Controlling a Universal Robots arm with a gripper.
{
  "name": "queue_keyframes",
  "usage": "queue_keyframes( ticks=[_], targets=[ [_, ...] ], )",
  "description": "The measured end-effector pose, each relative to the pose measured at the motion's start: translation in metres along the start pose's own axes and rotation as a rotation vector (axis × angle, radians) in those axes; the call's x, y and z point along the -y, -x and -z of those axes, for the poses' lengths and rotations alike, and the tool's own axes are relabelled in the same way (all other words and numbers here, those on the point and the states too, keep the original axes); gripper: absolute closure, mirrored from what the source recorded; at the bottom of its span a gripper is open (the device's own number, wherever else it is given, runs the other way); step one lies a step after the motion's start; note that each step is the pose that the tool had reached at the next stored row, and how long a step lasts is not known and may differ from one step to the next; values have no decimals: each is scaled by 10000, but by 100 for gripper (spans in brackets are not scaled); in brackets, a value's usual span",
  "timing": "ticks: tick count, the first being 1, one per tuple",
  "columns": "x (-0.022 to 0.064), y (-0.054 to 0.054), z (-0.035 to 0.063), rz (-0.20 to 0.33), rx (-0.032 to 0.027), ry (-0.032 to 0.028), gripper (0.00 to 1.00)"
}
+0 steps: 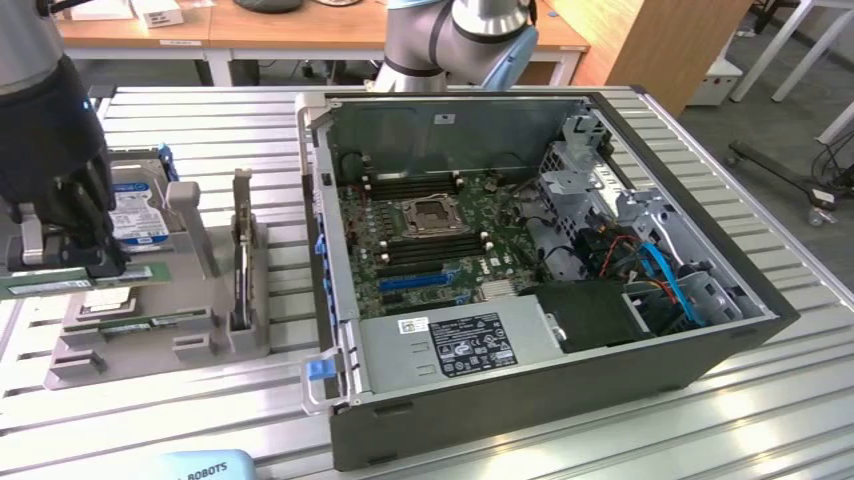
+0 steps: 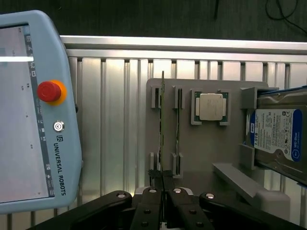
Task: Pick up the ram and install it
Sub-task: 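Pick up the ram and move it above insertion slot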
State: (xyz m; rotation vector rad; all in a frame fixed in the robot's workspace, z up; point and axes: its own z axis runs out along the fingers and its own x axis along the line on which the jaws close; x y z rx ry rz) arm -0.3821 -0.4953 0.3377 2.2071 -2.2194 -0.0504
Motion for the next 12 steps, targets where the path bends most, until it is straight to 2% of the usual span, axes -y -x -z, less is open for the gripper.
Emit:
queue_keyframes(
  ticks=[12],
  targets=[
    [-8,4,271,-1,0,0,89]
  ],
)
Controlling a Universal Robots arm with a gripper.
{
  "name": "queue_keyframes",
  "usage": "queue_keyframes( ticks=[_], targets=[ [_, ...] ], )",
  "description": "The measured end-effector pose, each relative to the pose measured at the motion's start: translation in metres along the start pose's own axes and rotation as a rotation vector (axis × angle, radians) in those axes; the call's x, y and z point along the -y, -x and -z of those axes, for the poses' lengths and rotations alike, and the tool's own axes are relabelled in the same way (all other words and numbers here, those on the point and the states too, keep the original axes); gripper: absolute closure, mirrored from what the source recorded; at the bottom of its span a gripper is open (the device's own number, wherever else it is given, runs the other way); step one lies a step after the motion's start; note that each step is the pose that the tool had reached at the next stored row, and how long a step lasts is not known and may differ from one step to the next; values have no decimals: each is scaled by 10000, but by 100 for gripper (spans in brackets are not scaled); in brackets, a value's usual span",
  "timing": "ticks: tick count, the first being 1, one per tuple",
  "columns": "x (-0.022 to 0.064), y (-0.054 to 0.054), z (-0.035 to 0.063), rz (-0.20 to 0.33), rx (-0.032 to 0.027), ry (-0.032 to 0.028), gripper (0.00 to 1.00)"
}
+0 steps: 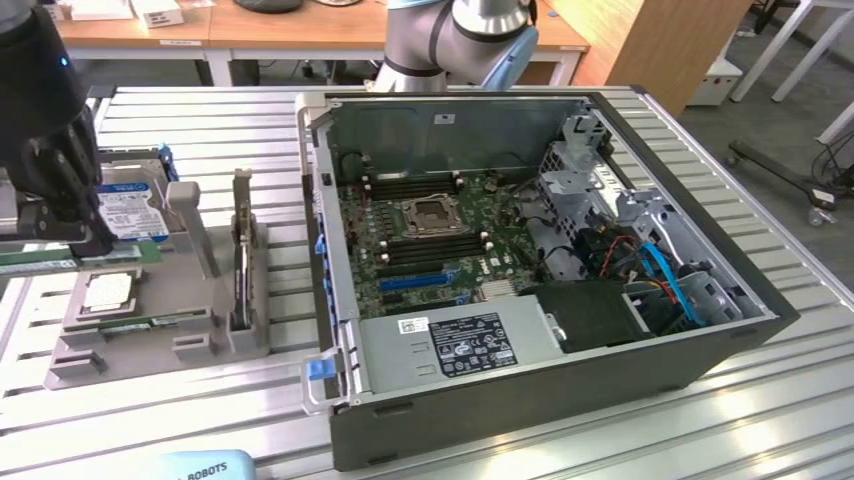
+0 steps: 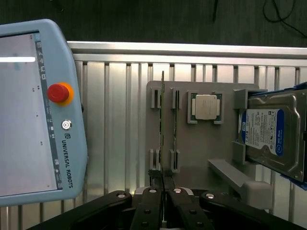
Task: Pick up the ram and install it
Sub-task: 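Pick up the ram and move it above insertion slot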
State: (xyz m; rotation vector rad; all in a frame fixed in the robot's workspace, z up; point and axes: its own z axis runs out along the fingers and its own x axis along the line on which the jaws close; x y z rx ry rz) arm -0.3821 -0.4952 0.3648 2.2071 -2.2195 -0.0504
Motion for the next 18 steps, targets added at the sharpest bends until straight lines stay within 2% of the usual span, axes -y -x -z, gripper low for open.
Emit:
queue_keyframes(
  ticks=[8,18],
  targets=[
    [-5,2,161,1,1,0,89],
    [-9,4,304,1,0,0,89]
  ],
)
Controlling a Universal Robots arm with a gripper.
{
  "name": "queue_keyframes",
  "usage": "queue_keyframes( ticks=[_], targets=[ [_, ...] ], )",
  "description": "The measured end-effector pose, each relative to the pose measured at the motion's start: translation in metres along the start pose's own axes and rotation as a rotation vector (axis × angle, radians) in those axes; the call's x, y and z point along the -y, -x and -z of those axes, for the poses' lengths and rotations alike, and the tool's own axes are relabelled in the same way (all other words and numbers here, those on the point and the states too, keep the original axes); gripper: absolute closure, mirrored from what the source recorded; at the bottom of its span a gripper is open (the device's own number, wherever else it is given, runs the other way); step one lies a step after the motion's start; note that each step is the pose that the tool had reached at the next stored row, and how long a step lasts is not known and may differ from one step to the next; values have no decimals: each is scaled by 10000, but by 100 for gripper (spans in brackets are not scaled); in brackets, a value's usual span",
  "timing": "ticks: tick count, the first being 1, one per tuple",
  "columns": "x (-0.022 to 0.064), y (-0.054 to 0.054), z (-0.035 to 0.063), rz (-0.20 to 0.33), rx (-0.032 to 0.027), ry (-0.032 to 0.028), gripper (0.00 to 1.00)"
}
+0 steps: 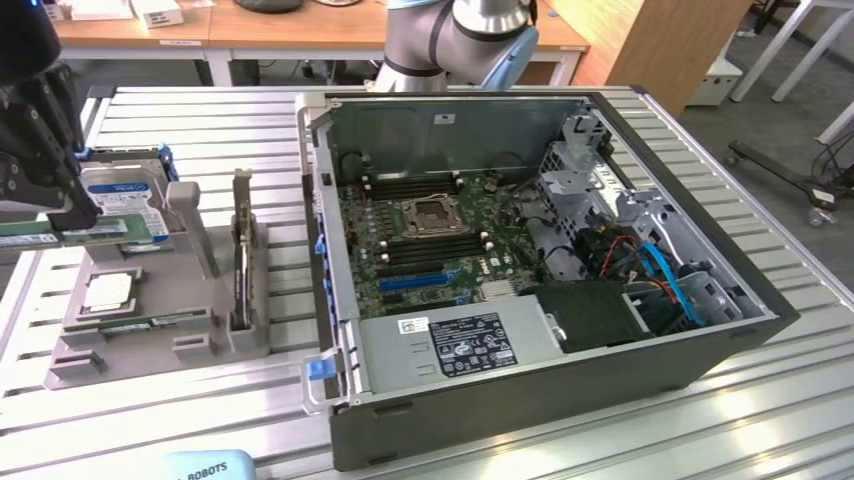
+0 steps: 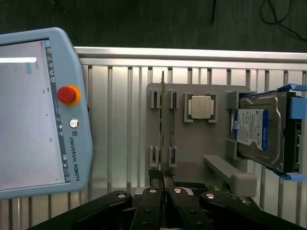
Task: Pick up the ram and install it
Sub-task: 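Pick up the ram and move it above insertion slot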
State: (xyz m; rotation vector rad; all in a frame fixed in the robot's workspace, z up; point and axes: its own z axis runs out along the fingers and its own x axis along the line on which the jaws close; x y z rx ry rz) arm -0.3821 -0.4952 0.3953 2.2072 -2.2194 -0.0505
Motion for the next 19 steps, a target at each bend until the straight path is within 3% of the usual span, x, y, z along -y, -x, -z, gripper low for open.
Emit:
queue_keyframes(
  ticks=[6,19],
  targets=[
    [-2,1,64,0,1,-1,89],
    [21,0,68,2,-2,1,89]
  ],
)
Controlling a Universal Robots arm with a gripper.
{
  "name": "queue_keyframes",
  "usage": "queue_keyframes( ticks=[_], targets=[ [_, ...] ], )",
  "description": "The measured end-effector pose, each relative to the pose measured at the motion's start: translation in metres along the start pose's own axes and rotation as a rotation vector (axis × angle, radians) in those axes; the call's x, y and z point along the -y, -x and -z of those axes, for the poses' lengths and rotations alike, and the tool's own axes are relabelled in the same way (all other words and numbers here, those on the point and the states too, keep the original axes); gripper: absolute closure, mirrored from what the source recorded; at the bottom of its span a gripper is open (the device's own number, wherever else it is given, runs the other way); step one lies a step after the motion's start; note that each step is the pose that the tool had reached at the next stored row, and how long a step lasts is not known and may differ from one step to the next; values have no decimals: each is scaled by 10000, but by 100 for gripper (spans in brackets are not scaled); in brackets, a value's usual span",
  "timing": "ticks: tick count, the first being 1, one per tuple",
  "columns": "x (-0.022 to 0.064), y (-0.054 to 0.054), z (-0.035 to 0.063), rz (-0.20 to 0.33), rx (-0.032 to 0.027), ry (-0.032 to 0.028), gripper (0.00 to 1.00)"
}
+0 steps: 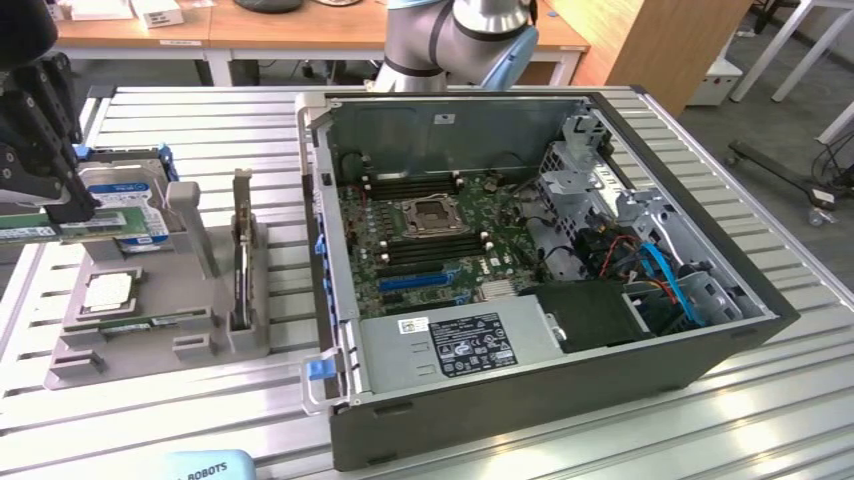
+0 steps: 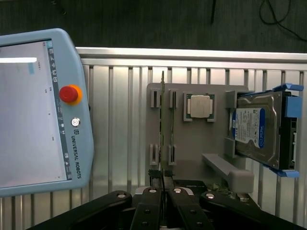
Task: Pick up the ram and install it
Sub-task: 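Pick up the ram and move it above insertion slot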
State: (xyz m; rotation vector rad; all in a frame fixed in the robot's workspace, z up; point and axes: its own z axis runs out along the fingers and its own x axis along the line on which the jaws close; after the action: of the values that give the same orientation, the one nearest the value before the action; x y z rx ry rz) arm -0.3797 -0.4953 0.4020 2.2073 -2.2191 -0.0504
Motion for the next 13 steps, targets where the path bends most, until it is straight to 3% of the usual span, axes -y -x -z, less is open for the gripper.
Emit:
queue_keyframes(
  ticks=[13],
  targets=[
    [255,2,7,-2,2,-1,89]
  ],
)
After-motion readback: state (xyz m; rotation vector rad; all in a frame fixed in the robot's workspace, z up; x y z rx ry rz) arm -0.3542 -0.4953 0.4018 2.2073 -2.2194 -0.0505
